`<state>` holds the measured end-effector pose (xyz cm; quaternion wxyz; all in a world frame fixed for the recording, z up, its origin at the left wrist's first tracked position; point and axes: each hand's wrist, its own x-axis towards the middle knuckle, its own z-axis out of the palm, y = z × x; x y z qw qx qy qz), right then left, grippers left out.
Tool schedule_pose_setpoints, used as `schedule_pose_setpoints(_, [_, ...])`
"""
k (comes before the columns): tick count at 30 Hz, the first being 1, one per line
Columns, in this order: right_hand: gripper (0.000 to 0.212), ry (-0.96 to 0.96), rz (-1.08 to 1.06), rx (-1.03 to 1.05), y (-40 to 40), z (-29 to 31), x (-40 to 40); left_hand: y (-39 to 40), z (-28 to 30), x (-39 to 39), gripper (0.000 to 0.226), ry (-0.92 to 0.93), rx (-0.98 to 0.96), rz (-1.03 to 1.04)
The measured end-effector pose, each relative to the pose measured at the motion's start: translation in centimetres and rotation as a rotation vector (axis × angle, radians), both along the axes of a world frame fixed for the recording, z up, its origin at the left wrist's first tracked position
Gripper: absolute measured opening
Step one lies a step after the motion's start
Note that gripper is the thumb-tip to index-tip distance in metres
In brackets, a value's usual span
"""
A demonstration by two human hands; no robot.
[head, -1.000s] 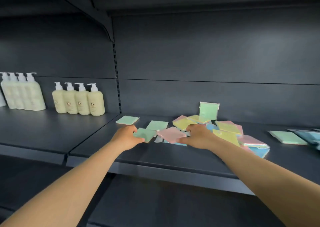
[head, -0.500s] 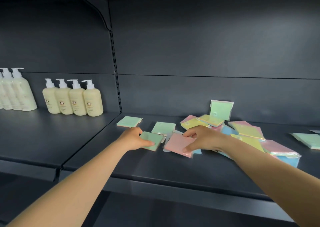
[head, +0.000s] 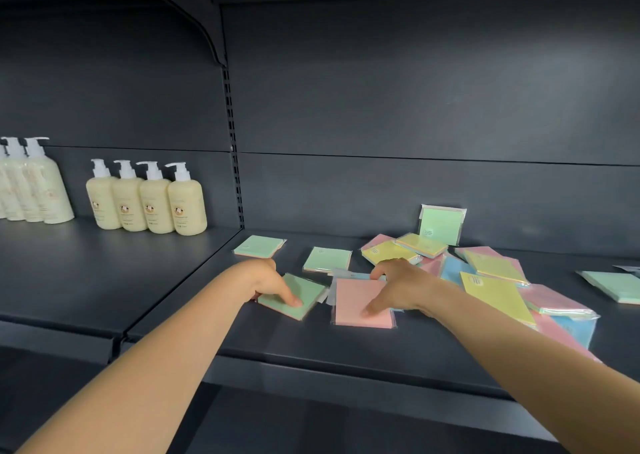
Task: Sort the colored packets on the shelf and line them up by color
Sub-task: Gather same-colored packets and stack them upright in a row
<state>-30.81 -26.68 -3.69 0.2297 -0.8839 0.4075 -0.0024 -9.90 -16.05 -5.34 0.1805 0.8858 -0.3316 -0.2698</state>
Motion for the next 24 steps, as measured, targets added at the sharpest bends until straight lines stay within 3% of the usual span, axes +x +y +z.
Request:
schedule_pose_setpoints(3, [0.079,-0.088,-0.075,0.012,0.8,-0.3,-0.6,0.5,0.4,-0.1,0.062,0.051,0.0,0.005])
schedule_pose_setpoints(5, [0.081,-0.137,-0.136,0.066,1.4,-0.3,-0.7,1.1,0.8,-0.5,0.048,0.035,0.012,0.015])
schedule_pose_setpoints(8, [0.081,-0.228,-0.217,0.145,1.9,-0.5,-0.6,1.6,1.0,-0.8,0.051,0.021,0.004,0.026])
schedule_pose_setpoints(15, [0.045,-0.437,-0.363,0.338,1.0,-1.4,-0.2,3.2,0.4,-1.1,0.064,0.124,-0.154,0.091])
schedule_pose_setpoints(19, [0.016,-0.668,-0.379,0.487,-0.1,-2.0,-0.1,4.5,0.0,-0.2,0.041,0.314,-0.396,0.212])
schedule_pose_setpoints(22, [0.021,-0.82,-0.355,0.551,-0.6,-2.0,-0.2,5.3,0.1,0.4,0.02,0.49,-0.597,0.326])
schedule_pose_setpoints(24, [0.019,-0.945,-0.339,0.559,-1.1,-1.8,0.2,5.2,-0.1,1.3,0.022,0.513,-0.708,0.358])
